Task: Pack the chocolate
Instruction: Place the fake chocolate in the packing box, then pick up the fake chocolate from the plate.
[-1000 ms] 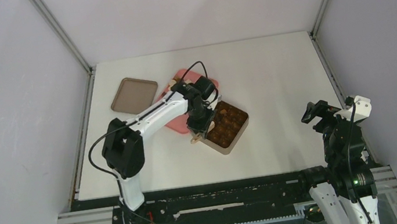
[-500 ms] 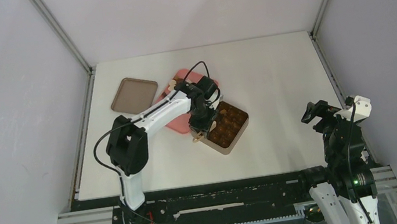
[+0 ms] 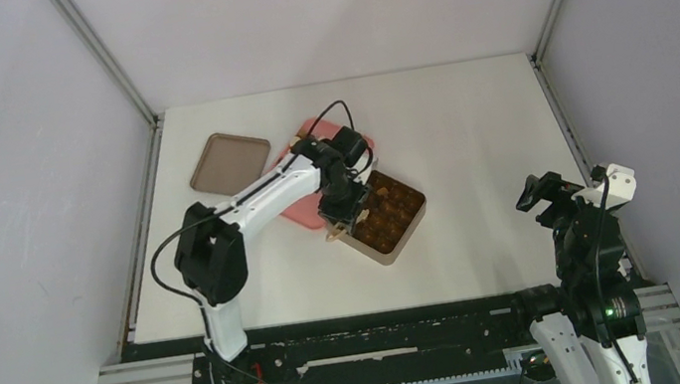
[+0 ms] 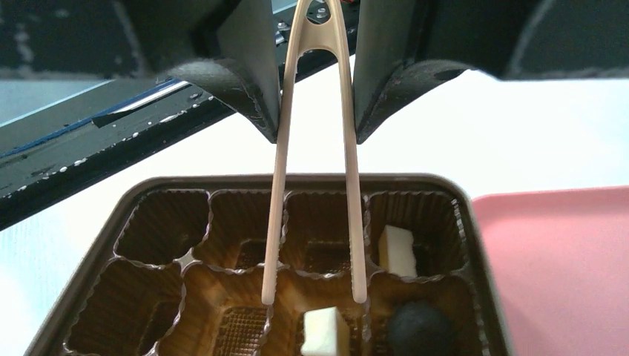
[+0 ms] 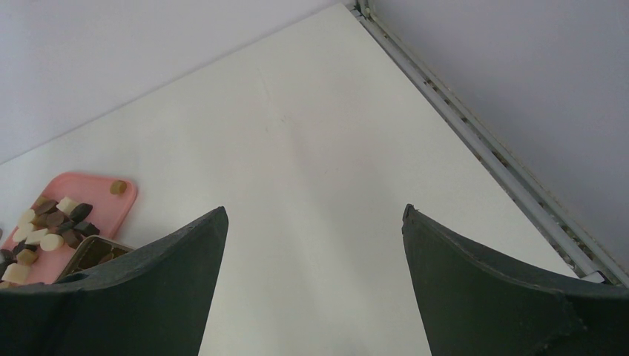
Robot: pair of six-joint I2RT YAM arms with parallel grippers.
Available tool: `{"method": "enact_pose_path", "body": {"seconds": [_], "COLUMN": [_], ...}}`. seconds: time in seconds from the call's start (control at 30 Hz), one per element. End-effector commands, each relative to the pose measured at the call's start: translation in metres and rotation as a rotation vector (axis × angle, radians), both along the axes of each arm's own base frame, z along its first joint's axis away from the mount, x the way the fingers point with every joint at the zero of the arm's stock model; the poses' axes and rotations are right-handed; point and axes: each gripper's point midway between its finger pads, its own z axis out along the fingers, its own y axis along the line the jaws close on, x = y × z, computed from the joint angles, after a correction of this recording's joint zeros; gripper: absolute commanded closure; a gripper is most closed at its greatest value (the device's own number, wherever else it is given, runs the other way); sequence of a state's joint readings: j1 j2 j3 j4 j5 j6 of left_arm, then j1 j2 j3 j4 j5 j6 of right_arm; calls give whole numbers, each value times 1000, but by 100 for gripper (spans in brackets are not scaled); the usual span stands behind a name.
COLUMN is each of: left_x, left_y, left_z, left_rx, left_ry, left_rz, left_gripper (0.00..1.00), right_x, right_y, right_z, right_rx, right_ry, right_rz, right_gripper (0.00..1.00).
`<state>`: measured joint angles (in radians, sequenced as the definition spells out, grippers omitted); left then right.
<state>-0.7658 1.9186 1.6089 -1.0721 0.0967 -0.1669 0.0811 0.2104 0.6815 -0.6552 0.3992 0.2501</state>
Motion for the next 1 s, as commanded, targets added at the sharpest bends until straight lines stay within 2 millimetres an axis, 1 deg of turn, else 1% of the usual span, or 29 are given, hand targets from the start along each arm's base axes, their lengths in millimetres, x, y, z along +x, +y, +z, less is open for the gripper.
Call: {"method": "enact_pose_path", "body": {"seconds": [0.0,0.17,0.33,0.47,0.5,0.6,0.77,0.9,0.97], "left_x": [21,39,66,88,95,111,133,148,153], "left_y": [13,45,75,100,109,124,139,140,137], "left_z": [52,52,51,42,38,30,16,9,4], "left_rx": [-65,-36,-5,38,74,93,132,123,100], "left_ry": [-127,-136,-145,-121,-126,-120,-94,-93,-76], "left_rz": [51,129,218,286,304,346,376,377,376], "left_gripper": [58,58,58,58,58,58,57,57,57], "right_x": [1,1,1,2,2,2,2,2,2], "right_y": [-1,-1,-1,-1,-1,0,0,0,0], "right_z": [9,8,8,8,8,8,8,7,7], "right_rx": [-14,-14,-15,-14,-14,-15,-15,-16,-16], "right_ry": [-32,-31,-30,-30,-29,-31,-30,-26,-25], "right_rz": [0,-1,-1,0,0,5,5,4,2], "right_gripper": [4,4,4,4,4,4,4,4,4]}}
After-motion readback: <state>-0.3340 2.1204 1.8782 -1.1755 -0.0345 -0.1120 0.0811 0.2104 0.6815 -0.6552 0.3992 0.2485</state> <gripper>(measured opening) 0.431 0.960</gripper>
